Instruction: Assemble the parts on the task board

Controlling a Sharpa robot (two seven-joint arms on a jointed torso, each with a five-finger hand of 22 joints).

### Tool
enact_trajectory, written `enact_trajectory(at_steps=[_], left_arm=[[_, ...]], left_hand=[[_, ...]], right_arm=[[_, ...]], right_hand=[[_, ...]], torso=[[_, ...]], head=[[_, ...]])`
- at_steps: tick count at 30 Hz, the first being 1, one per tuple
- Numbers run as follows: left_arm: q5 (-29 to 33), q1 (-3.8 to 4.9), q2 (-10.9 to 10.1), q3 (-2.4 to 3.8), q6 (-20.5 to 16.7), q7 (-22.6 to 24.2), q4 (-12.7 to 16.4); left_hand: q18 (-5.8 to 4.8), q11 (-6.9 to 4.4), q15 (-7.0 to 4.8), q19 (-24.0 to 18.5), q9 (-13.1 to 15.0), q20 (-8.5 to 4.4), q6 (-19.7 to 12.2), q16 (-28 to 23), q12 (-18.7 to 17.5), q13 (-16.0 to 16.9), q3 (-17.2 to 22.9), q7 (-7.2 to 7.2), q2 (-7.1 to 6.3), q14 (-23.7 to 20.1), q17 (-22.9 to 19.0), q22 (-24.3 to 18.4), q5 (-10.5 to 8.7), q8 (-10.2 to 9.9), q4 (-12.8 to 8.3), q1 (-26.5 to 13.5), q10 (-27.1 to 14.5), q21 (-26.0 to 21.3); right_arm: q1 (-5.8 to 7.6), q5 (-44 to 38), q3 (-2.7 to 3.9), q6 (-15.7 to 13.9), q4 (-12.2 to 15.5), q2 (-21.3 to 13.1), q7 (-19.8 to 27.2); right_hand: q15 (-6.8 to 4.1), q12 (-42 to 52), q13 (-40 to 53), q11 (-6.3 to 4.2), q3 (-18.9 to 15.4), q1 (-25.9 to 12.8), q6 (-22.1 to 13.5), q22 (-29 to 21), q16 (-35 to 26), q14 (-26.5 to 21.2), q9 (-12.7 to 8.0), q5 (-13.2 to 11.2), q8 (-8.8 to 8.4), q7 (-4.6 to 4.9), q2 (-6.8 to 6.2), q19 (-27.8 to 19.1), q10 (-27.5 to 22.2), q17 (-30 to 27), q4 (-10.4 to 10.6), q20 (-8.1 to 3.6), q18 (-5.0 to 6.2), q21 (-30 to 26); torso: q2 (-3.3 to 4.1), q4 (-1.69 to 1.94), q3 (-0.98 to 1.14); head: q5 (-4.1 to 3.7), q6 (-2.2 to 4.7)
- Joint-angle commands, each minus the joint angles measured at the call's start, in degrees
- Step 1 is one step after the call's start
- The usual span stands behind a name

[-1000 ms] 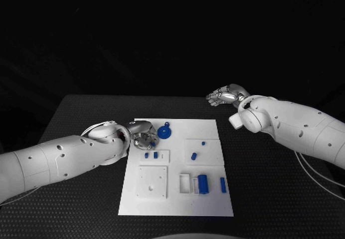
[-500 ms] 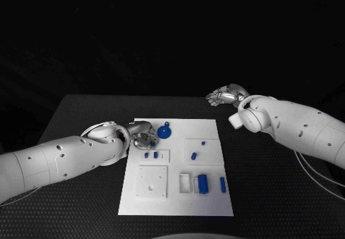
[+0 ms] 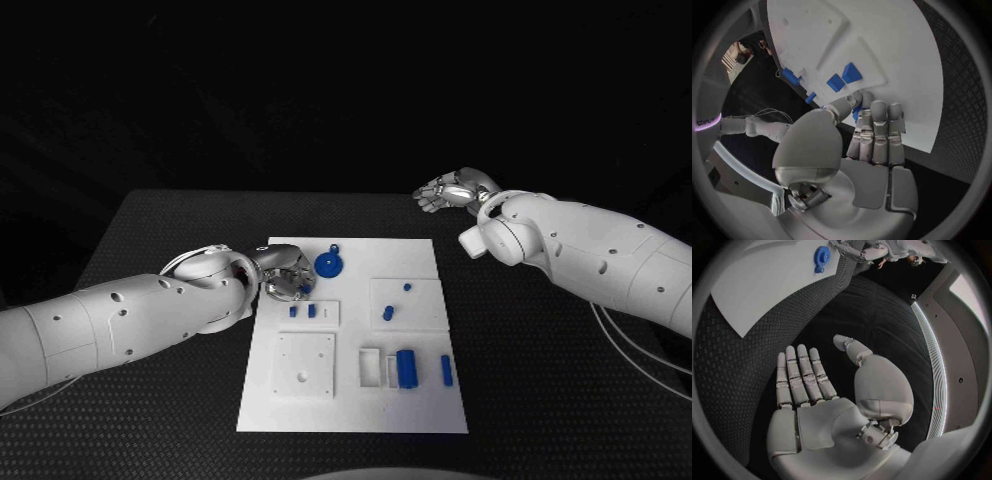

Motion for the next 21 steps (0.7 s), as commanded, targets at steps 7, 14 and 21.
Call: enact_trajectory(at_steps=[7, 14, 21], left_arm=[[-0.5, -0.46, -0.6, -0.36, 2.1, -1.8, -0.7], [-0.4, -0.46, -1.3, -0.23, 2.3, -0.9, -1.8], [0.0, -0.46, -2.1, -0.15, 1.6, -0.5, -2.6]], left_hand=[[0.76, 0.59, 0.46, -0.4, 0.0, -2.07, -0.5, 0.5, -0.2, 0.0, 0.1, 0.05, -0.62, -0.1, 0.0, 1.2, 0.07, -0.1, -0.1, 0.2, -1.0, 0.2], [0.88, 1.13, 0.96, -0.8, 0.0, -1.70, -0.3, 0.5, -0.5, -0.3, 0.4, -0.17, -1.50, -0.9, -0.2, 1.2, 0.07, 0.3, -0.9, 1.1, -2.6, 0.3], [1.24, 1.85, 1.64, -1.1, -0.1, -1.02, -0.7, 0.9, -0.4, -0.7, 0.5, -0.39, -2.24, -1.4, -0.3, 1.2, 0.20, 0.6, -1.6, 1.7, -4.7, 0.4]], right_arm=[[-0.02, -0.2, 0.01, 0.8, 0.0, -0.1, 0.5], [-0.20, -1.3, 0.01, 0.8, 0.2, -0.6, 0.2], [-0.47, -1.7, 0.01, 0.7, 0.3, -1.0, 0.2]], right_hand=[[0.01, 0.1, -0.1, 0.13, -0.3, -0.3, -0.5, 0.1, 0.3, -0.5, -0.1, 0.3, 0.26, 0.48, 0.11, -0.2, -0.2, -0.1, 0.0, 0.36, -0.49, -0.3], [0.01, 0.1, -0.1, 0.10, 0.0, 0.5, -0.4, 0.2, 0.5, -0.5, -0.1, -0.1, 0.33, 0.44, 0.17, -0.1, -0.1, -0.2, -0.6, 0.34, -0.40, -0.4], [0.04, 0.2, -0.1, 0.08, 0.1, 1.8, -0.4, 0.5, 0.6, -0.5, -0.1, -1.2, 0.44, 0.42, -0.36, 0.0, -0.1, -0.3, -1.9, 0.41, -0.32, -0.6]], torso=[[0.02, -0.02, 0.01], [0.00, 0.02, -0.06], [-0.01, -0.02, 0.00]], head=[[-0.04, -0.07], [-0.15, 0.01], [-0.15, 0.02]])
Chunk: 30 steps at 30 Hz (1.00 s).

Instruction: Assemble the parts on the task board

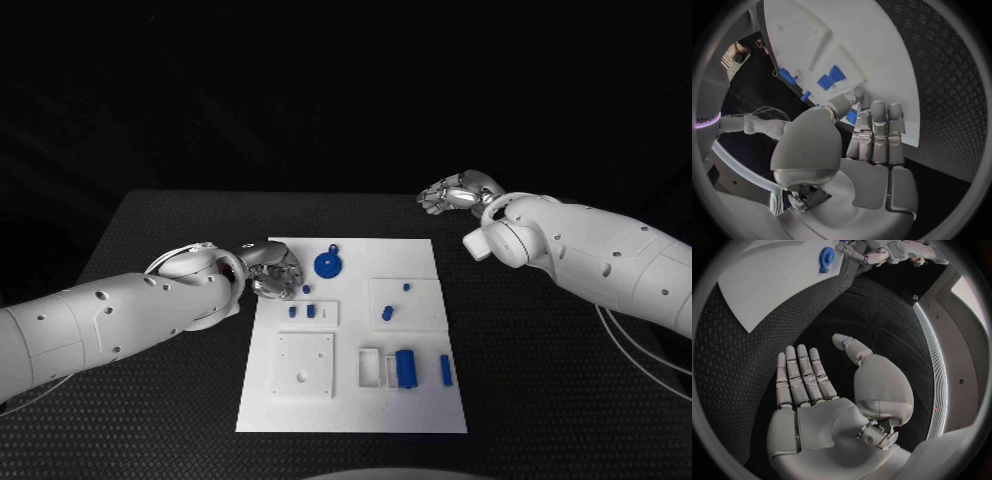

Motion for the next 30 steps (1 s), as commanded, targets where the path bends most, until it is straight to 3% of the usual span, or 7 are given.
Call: enact_trajectory(at_steps=[1, 7, 14, 15, 19, 27, 30], left_arm=[[-0.5, -0.55, -0.4, -0.49, 1.4, -1.8, -0.9], [0.7, -0.54, -0.4, -0.22, -1.8, -1.3, -2.6], [13.4, -0.48, -0.5, 2.44, -8.8, 2.9, -4.9], [15.8, -0.47, -0.5, 2.82, -9.1, 3.5, -5.1], [28.5, 0.64, -1.1, 3.35, -9.7, 6.0, -5.3], [51.9, 2.25, -3.2, 3.44, -9.0, 12.5, -2.8], [58.7, 2.71, -3.9, 3.44, -8.2, 14.4, -1.3]], left_hand=[[0.82, 3.03, 0.33, -0.4, -0.1, -1.28, -0.4, 0.3, 0.0, -0.9, 0.0, 0.02, -0.69, -0.1, -0.1, 1.2, 0.22, 0.2, -0.4, 0.1, -3.7, 0.4], [1.05, 3.24, 0.53, -0.3, -0.1, -1.05, -0.7, 0.5, 0.1, -0.9, 0.2, 0.04, -0.60, -0.1, -0.2, 1.2, 0.25, 0.3, -0.4, 0.4, -4.4, 0.5], [1.08, 3.24, 0.56, -1.0, 0.2, -0.77, 0.9, -0.6, 0.6, -0.7, 0.9, 1.27, -0.02, -1.4, -1.0, 1.0, 0.32, 1.5, 0.3, 0.0, -3.7, 0.0], [0.79, 3.41, 0.94, -2.3, 0.3, -0.41, 1.3, -2.5, 0.5, -0.7, 1.3, 2.24, -0.44, -3.3, -2.0, 0.6, 0.36, 1.8, 0.3, -0.1, -3.9, -1.1], [-0.38, 3.80, 1.70, -5.2, 0.4, 0.45, 1.1, -7.9, 0.7, -0.4, 1.2, 2.11, -1.32, -5.4, -5.1, -0.6, -0.33, 2.4, 0.8, -1.2, -3.7, -4.5], [-0.78, 2.73, 1.55, -5.0, 0.5, 0.27, 1.2, -9.7, 2.7, 0.7, -0.4, 2.45, -0.68, -4.8, -6.0, -1.0, -0.31, 3.0, 2.5, -3.9, -1.5, -5.9], [-0.87, 2.86, 1.63, -4.9, 0.6, 0.27, 1.3, -10.2, 2.8, 0.7, -0.8, 2.27, -0.25, -4.8, -6.3, -1.1, -0.28, 3.3, 3.1, -4.7, -2.0, -6.5]], right_arm=[[-0.10, -1.0, 0.02, 0.7, 0.2, -0.1, 0.3], [-0.23, -4.3, 0.02, 1.7, 0.6, -0.4, 0.1], [-0.77, -15.9, 0.02, 5.3, 3.2, -1.9, 0.8], [-0.89, -18.3, 0.02, 5.5, 3.8, -2.2, 0.8], [-1.61, -30.7, 0.01, 7.1, 6.3, -3.5, 0.6], [-2.91, -46.7, -0.23, 6.4, 11.2, -5.4, -0.3], [-3.19, -52.4, -1.07, 4.7, 13.1, -6.1, -1.0]], right_hand=[[0.04, 0.2, -0.1, 0.09, 0.0, 0.8, -0.3, 0.1, 0.3, -0.5, -0.1, -0.3, 0.16, 0.42, 0.07, 0.0, -0.1, -0.1, -0.4, 0.42, -0.32, -0.4], [0.08, 0.2, -0.1, 0.06, 0.2, 1.5, -0.3, 0.2, 0.5, -0.5, -0.1, -1.0, 0.23, 0.40, 0.01, 0.1, 0.0, -0.2, -1.0, 0.45, -0.25, -0.5], [-0.12, 0.5, 0.0, -0.08, 1.4, 3.9, 0.1, 0.4, 1.0, 0.1, -0.1, -6.4, 0.52, 0.24, 0.47, 0.8, 0.4, -0.2, -2.2, 0.50, 0.08, -0.5], [-2.28, 1.3, 0.3, -0.74, 3.0, 6.2, 1.1, 0.9, 3.6, 4.4, 0.2, -11.8, 1.21, -0.18, 0.91, 5.2, 1.9, 0.9, -3.2, 0.20, 1.56, 1.3], [-4.74, 2.1, 0.2, -2.10, 5.1, 7.9, 3.2, 0.1, 6.2, 9.8, 0.6, -16.1, 2.22, -1.05, 1.08, 11.3, 5.4, 2.0, -3.8, 0.32, 3.88, 2.7], [-7.21, 0.5, 0.3, -4.07, 6.6, 9.1, 6.4, -0.5, 7.8, 15.0, 1.1, -17.9, 3.51, -2.46, 0.79, 17.4, 11.4, 3.2, -3.8, -0.99, 4.42, 4.2], [-7.80, 0.3, 0.4, -4.63, 6.8, 9.3, 6.9, -0.5, 8.3, 16.4, 1.2, -18.3, 3.66, -2.69, 0.57, 18.8, 13.1, 3.6, -3.9, -1.51, 4.42, 4.8]], torso=[[-0.01, 0.00, 0.04], [-0.03, 0.08, 0.04], [-0.01, 0.02, 0.05], [0.00, 0.03, 0.04], [-0.04, 0.02, 0.01], [-0.05, 0.09, 0.05], [-0.08, 0.18, -0.02]], head=[[0.00, 0.01], [-0.02, 0.14], [-0.64, 0.72], [-0.70, 0.76], [-1.07, 0.80], [-1.27, 0.82], [-1.26, 0.81]])
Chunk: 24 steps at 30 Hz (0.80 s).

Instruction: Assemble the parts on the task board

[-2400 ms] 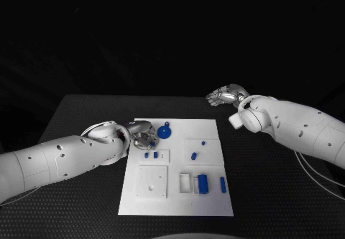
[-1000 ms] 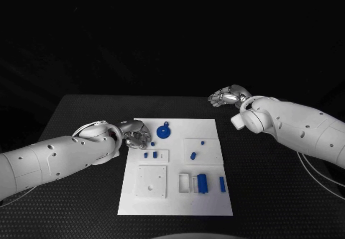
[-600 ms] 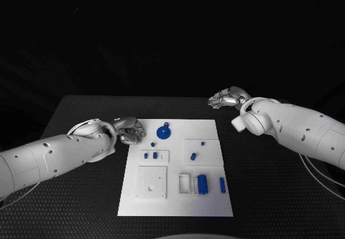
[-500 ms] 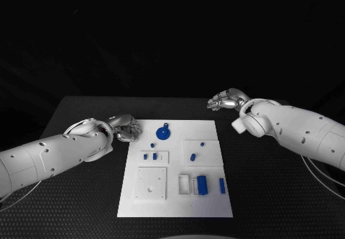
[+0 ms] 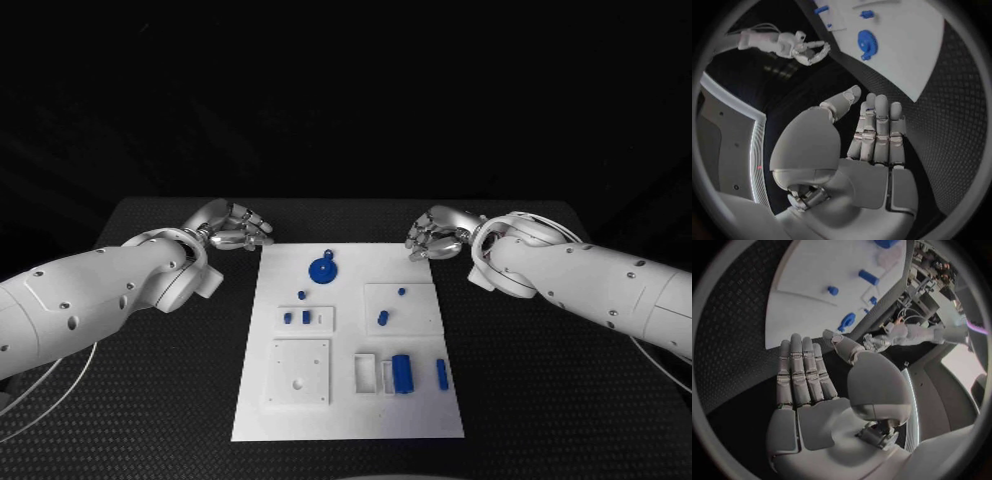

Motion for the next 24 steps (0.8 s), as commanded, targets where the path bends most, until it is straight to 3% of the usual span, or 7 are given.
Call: enact_trajectory(at_steps=[1, 12, 19, 24], left_arm=[[20.0, 0.44, -0.6, 0.05, 0.4, 6.7, 1.7], [25.7, 0.52, -1.7, 0.04, 1.0, 8.7, 4.9], [26.1, 0.52, -2.0, 0.04, 1.1, 9.0, 5.0], [26.2, 0.52, -2.0, 0.03, 1.3, 9.0, 4.9]], left_hand=[[-0.43, 0.30, 0.03, 0.0, 0.1, -1.22, 0.2, -0.6, 0.3, 0.1, -0.2, -0.07, 0.23, 0.2, -0.2, -0.2, -0.28, 0.4, 0.5, -0.8, -0.6, -0.5], [-0.50, 0.88, 0.30, 0.1, 0.4, -1.02, -0.1, -1.7, 0.0, -0.2, -1.0, 0.03, 0.54, 0.3, -0.6, -0.3, -0.23, 0.6, 0.6, -1.8, -2.1, -1.4], [-0.50, 0.92, 0.34, 0.1, 0.4, -0.98, -0.2, -1.9, 0.1, -0.2, -1.3, 0.06, 0.58, 0.3, -0.7, -0.3, -0.22, 0.7, 0.6, -2.1, -2.2, -1.5], [-0.49, 0.94, 0.36, 0.1, 0.4, -0.97, -0.2, -2.0, 0.1, -0.2, -1.4, 0.07, 0.58, 0.3, -0.7, -0.3, -0.21, 0.7, 0.6, -2.2, -2.3, -1.6]], right_arm=[[-0.38, -15.9, -1.05, -1.0, 2.1, -0.8, -1.1], [-2.26, -26.1, -2.99, -3.2, 7.7, -2.3, -3.7], [-2.89, -27.7, -3.45, -3.5, 9.7, -2.5, -4.4], [-3.14, -28.1, -3.73, -3.6, 10.7, -2.4, -4.5]], right_hand=[[-0.44, -0.6, 0.1, -0.48, 0.5, 0.5, 0.8, 0.0, 0.3, 1.1, 0.1, -0.5, 0.35, -0.29, -0.29, 1.2, 1.4, 0.3, -0.1, -0.51, -0.59, 0.4], [-0.90, -3.1, -0.1, -0.39, 1.4, 0.3, 1.1, -0.3, 0.1, 2.4, -0.1, -2.7, -0.05, -0.34, -3.12, 2.7, 2.6, 1.0, 0.3, -0.94, -0.59, 0.8], [-1.03, -4.2, 0.2, -0.54, 3.4, 0.8, 1.5, -0.4, -0.1, 2.7, -0.1, -4.2, -0.17, -0.45, -4.61, 3.1, 3.5, 1.7, 1.2, -1.02, -0.59, 0.8], [-1.07, -4.5, 0.4, -0.59, 3.9, 0.9, 1.6, -0.4, -0.2, 2.8, -0.1, -4.2, -0.18, -0.49, -4.89, 3.1, 3.8, 1.9, 1.4, -1.04, -0.59, 0.9]], torso=[[-0.04, 0.18, -0.09], [0.01, -0.02, -0.12], [0.10, -0.04, -0.02], [0.08, 0.00, -0.01]], head=[[-0.07, -0.09], [0.19, -0.27], [0.44, -0.41], [0.57, -0.61]])
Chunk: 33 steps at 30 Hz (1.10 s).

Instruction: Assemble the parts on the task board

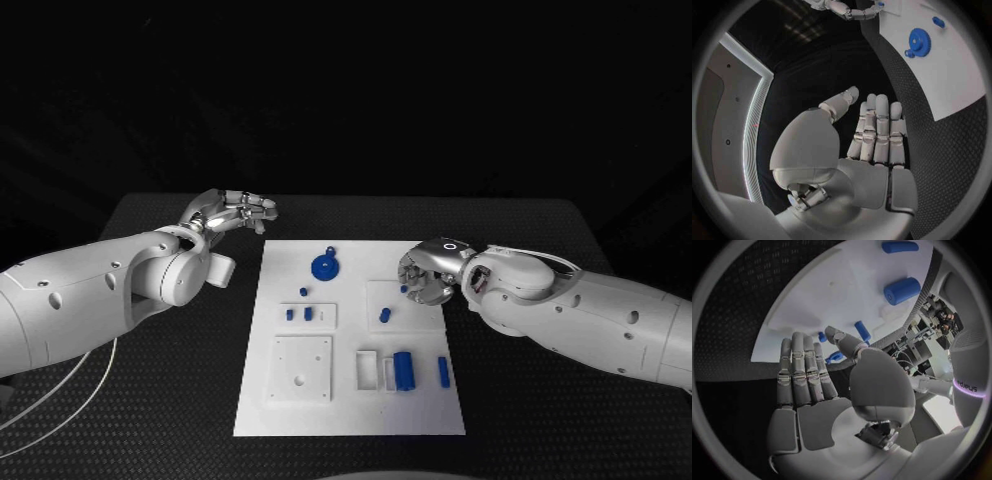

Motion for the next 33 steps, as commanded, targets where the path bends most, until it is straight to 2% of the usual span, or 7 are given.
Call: enact_trajectory(at_steps=[1, 10, 17, 20, 28, 33], left_arm=[[1.6, 0.08, 0.0, 0.05, 1.0, 1.4, 0.0], [1.8, 0.07, -0.1, 0.05, 1.4, 1.3, 0.0], [1.8, 0.07, -0.1, 0.04, 1.4, 1.2, -0.1], [1.8, 0.07, -0.1, 0.04, 1.5, 1.1, 0.0], [1.8, 0.07, 0.0, 0.04, 1.5, 1.0, -0.1], [1.8, 0.07, -0.1, 0.04, 1.6, 0.8, -0.2]], left_hand=[[-0.43, 0.14, 0.15, 0.1, 0.1, -0.97, -0.2, -0.4, 0.1, -0.1, -0.4, 0.07, 0.13, 0.1, -0.1, -0.1, -0.21, 0.2, -0.1, -0.7, -0.5, -0.3], [-0.42, 0.23, 0.20, 0.1, 0.1, -0.93, -0.3, -0.5, 0.1, -0.1, -0.7, 0.15, 0.15, 0.1, -0.1, 0.0, -0.23, 0.2, -0.1, -0.9, -0.7, -0.4], [-0.42, 0.26, 0.22, 0.1, 0.1, -0.91, -0.4, -0.6, 0.1, -0.1, -0.7, 0.19, 0.16, 0.1, -0.1, 0.0, -0.25, 0.2, -0.1, -0.9, -0.8, -0.5], [-0.42, 0.27, 0.23, 0.1, 0.1, -0.90, -0.4, -0.6, 0.1, -0.1, -0.8, 0.20, 0.17, 0.1, -0.1, 0.0, -0.25, 0.2, -0.1, -1.0, -0.8, -0.5], [-0.41, 0.29, 0.24, 0.1, 0.1, -0.89, -0.5, -0.7, 0.1, -0.1, -0.8, 0.22, 0.18, 0.1, -0.1, 0.0, -0.25, 0.2, -0.1, -1.0, -0.9, -0.5], [-0.40, 0.30, 0.25, 0.1, 0.1, -0.89, -0.5, -0.7, 0.1, -0.2, -0.9, 0.23, 0.18, 0.1, -0.1, 0.0, -0.25, 0.2, -0.1, -1.0, -0.9, -0.6]], right_arm=[[-0.23, -2.8, -0.15, -0.7, 0.5, 0.1, -0.9], [-0.28, -3.2, -0.45, -0.9, 0.6, 0.6, -0.9], [-0.30, -4.2, -0.88, -0.4, 0.0, 1.1, -1.1], [-0.30, -4.7, -1.07, -0.5, -0.1, 1.2, -1.3], [-0.52, -6.8, -2.11, -0.2, -1.2, 2.7, -2.8], [-1.11, -7.7, -2.28, 0.2, -1.5, 3.0, -3.4]], right_hand=[[0.02, -0.3, 0.1, -0.14, 0.4, 0.1, 0.4, 0.0, -0.2, 0.5, 0.0, 0.1, -0.32, -0.07, -0.61, 0.4, 0.5, 0.1, 0.0, -0.11, -0.56, 0.2], [-0.09, -0.6, 0.3, -0.25, 1.1, 0.3, 0.7, 0.0, -0.2, 0.8, 0.0, -0.4, -0.27, -0.18, -0.59, 0.6, 1.0, 0.5, 0.4, -0.19, -0.56, 0.4], [-0.48, -1.5, 1.1, -0.68, 4.3, 1.1, 1.9, 0.3, -0.2, 1.7, 0.2, -4.3, -0.04, -0.63, -0.26, 1.4, 2.5, 1.8, 1.7, -0.52, -0.56, 1.0], [-0.71, -1.6, 1.5, -0.96, 5.2, 1.1, 2.8, 0.4, -0.1, 2.3, 0.3, -5.1, 0.27, -0.99, -0.01, 2.1, 3.3, 2.4, 2.3, -0.76, -0.56, 1.4], [-0.94, -1.7, 1.9, -1.24, 5.6, 0.8, 3.9, 0.6, 0.1, 2.9, 0.6, -5.3, 0.69, -1.44, 0.27, 2.7, 4.1, 3.0, 2.9, -1.07, -0.56, 2.0], [-1.02, -1.9, 2.0, -1.35, 6.2, 1.0, 4.2, 0.7, 0.2, 3.2, 0.6, -5.4, 0.78, -1.60, 0.61, 3.0, 4.4, 3.3, 3.1, -1.25, -0.56, 2.2]], torso=[[0.02, 0.01, 0.05], [0.04, -0.04, 0.05], [0.03, 0.01, 0.05], [0.04, 0.01, 0.02], [0.04, 0.02, 0.05], [0.05, 0.12, 0.06]], head=[[0.06, -0.14], [0.12, -0.28], [0.09, -0.38], [0.06, -0.48], [0.05, -0.57], [-0.08, -0.70]])
